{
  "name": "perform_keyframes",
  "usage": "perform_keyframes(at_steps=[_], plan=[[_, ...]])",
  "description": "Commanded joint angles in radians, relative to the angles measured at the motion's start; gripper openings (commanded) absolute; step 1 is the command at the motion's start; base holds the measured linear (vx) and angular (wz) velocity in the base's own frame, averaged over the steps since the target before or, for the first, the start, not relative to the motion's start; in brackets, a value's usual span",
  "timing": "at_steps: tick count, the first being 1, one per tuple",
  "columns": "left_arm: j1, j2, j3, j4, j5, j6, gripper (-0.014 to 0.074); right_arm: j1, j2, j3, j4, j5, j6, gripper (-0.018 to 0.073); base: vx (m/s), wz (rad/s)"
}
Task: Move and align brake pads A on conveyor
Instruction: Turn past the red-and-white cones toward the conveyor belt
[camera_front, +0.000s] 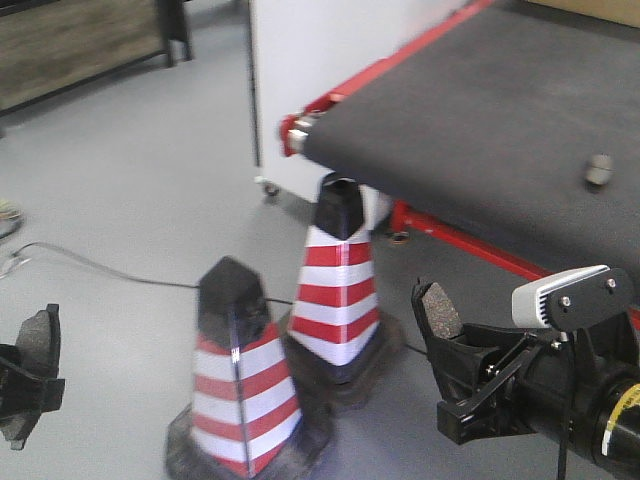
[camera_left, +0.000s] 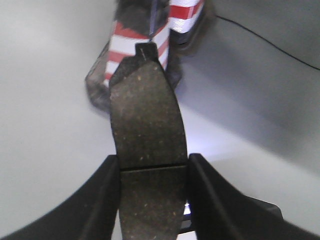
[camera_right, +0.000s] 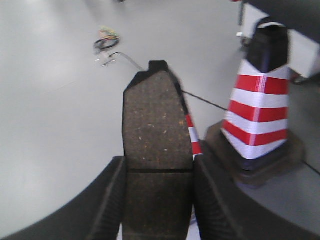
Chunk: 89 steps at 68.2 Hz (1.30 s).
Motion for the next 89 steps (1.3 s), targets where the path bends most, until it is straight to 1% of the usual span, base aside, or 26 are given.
perform_keyframes(at_steps=[1, 55, 70, 89], plan=[[-0.004, -0.014, -0.022, -0.007, -0.063, 0.000, 0.0185, -0.004, -0.016, -0.031, -0.011, -0.092, -0.009, 0.0067, 0.21, -0.72], [-0.004, -0.014, -0.021, -0.007, -0.067, 0.000, 0.0185, -0.004, -0.016, -0.031, -0.011, -0.089, -0.009, 0.0067, 0.20, -0.66], [-0.004, -0.013, -0.022, -0.006, -0.063, 0.000, 0.0185, -0.004, -0.013, -0.031, -0.011, -0.083, -0.009, 0.0067, 0.21, -0.33], [-0.004, -0.013, -0.022, -0.006, -0.063, 0.000, 0.0185, -0.004, -0.013, -0.031, -0.011, -0.081, -0.009, 0.0067, 0.25, -0.07]])
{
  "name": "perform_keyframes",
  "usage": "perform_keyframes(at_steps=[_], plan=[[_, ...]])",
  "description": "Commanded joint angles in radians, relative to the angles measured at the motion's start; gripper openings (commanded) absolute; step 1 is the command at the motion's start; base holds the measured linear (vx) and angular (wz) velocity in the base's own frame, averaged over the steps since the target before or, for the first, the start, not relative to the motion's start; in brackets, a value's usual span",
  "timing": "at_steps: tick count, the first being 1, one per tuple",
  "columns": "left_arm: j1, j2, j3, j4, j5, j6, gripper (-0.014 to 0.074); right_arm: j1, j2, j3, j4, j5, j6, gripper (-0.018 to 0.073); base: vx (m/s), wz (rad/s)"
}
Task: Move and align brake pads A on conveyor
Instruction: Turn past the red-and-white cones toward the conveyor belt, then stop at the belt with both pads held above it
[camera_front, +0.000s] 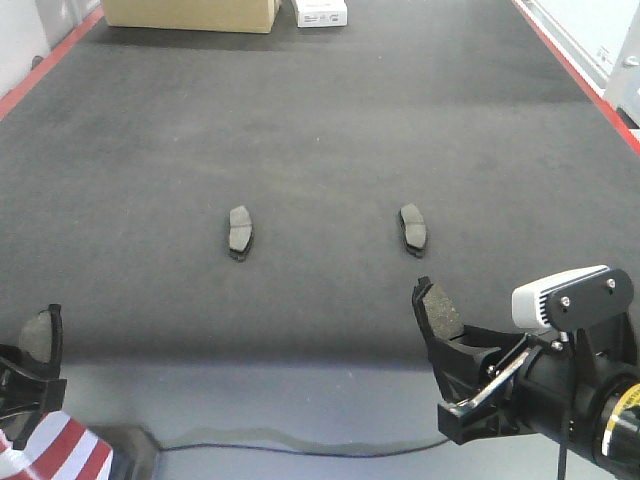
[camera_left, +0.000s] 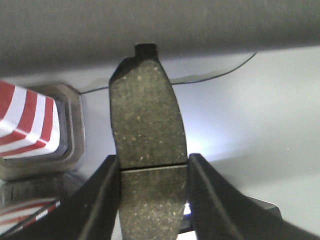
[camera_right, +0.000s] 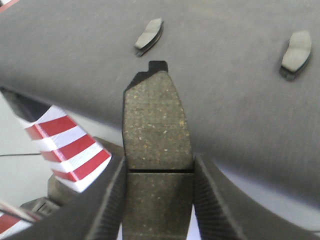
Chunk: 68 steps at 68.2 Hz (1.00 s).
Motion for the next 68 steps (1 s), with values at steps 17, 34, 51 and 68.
perform_keyframes(at_steps=[17, 34, 51, 68], plan=[[-0.004, -0.013, -0.022, -0.004, -0.061, 0.000, 0.0185, -0.004, -0.013, -0.031, -0.011, -0.086, -0.009, 0.0067, 0.23, -0.02], [-0.004, -0.013, -0.022, -0.004, -0.061, 0.000, 0.0185, -0.004, -0.013, -0.031, -0.011, -0.086, -0.009, 0.0067, 0.21, -0.05], [-0.004, -0.013, -0.022, -0.004, -0.061, 0.000, 0.0185, -0.004, -0.013, -0.031, -0.011, -0.088, -0.009, 0.0067, 0.18, -0.08], [-0.004, -0.013, -0.022, -0.004, -0.062, 0.000, 0.0185, -0.004, -0.013, -0.031, -0.011, -0.088, -0.009, 0.0067, 0.11, -0.06]])
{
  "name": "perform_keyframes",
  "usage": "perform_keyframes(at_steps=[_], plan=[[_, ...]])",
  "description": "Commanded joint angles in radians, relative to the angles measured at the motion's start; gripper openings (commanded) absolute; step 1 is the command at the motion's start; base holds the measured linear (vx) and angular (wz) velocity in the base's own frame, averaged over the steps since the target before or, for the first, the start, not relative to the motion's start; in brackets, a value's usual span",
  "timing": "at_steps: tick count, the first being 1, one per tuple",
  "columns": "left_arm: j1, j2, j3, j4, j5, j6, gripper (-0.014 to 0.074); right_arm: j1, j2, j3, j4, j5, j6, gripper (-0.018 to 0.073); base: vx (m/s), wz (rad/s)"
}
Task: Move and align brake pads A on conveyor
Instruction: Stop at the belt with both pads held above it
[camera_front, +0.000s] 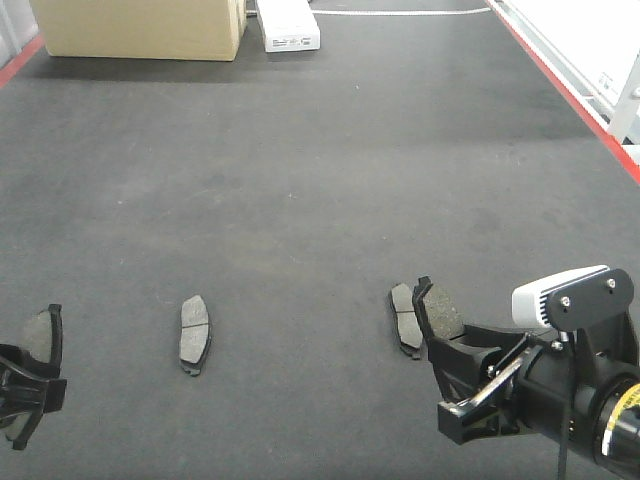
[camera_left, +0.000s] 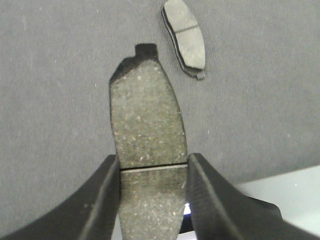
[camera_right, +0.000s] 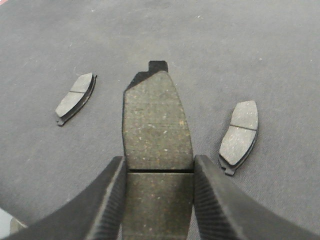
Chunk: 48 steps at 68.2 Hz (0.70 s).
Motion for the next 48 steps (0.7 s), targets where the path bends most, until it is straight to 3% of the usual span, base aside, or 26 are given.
perform_keyframes(at_steps=[1, 48], plan=[[-0.004, -0.013, -0.022, -0.004, -0.062, 0.000, 0.0185, -0.004, -0.013, -0.031, -0.011, -0.088, -0.009, 0.0067, 0.05, -0.01], [-0.004, -0.013, -0.022, -0.004, -0.062, 0.000, 0.0185, -0.004, -0.013, -0.031, -0.011, -0.084, -0.009, 0.0067, 0.00, 0.00]])
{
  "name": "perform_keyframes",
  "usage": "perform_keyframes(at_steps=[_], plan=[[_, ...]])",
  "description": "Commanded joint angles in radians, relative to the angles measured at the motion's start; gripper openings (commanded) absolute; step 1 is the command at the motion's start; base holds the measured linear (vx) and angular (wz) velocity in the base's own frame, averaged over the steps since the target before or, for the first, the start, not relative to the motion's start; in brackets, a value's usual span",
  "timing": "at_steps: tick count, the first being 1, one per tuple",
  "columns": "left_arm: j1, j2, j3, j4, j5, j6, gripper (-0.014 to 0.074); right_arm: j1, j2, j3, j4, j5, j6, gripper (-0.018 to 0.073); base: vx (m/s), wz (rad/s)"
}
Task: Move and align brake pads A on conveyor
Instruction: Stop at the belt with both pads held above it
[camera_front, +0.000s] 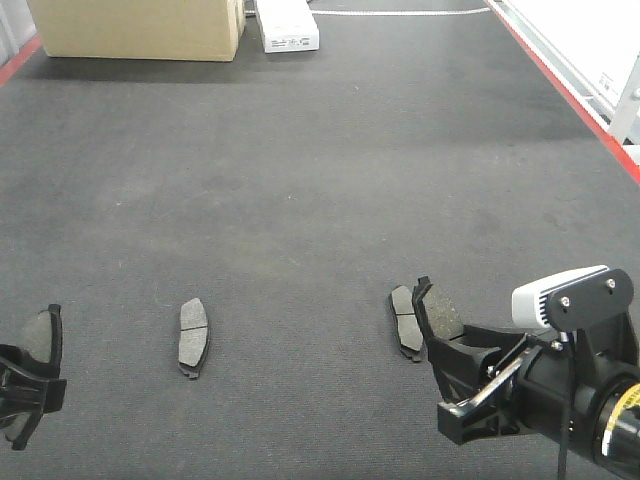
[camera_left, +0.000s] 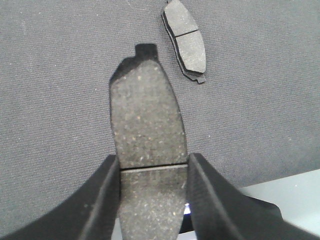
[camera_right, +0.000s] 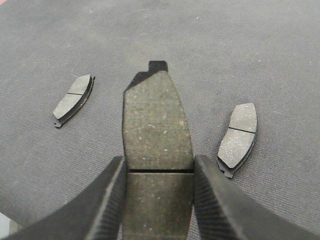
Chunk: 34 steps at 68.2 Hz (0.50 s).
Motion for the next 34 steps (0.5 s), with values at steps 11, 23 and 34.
perform_keyframes(at_steps=[11, 23, 34], plan=[[-0.004, -0.013, -0.022, -0.004, -0.062, 0.000, 0.0185, -0.004, -0.013, -0.031, -0.010, -0.085, -0.009, 0.0067, 0.00, 0.00], [-0.004, -0.013, -0.022, -0.004, -0.111, 0.000, 0.0185, -0.004, -0.013, -0.031, -0.010, -0.085, -0.009, 0.0067, 0.00, 0.00], [-0.004, -0.013, -0.022, -0.004, -0.122, 0.000, 0.0185, -0.004, -0.013, -0.031, -0.010, -0.085, -0.009, 0.0067, 0.00, 0.00]])
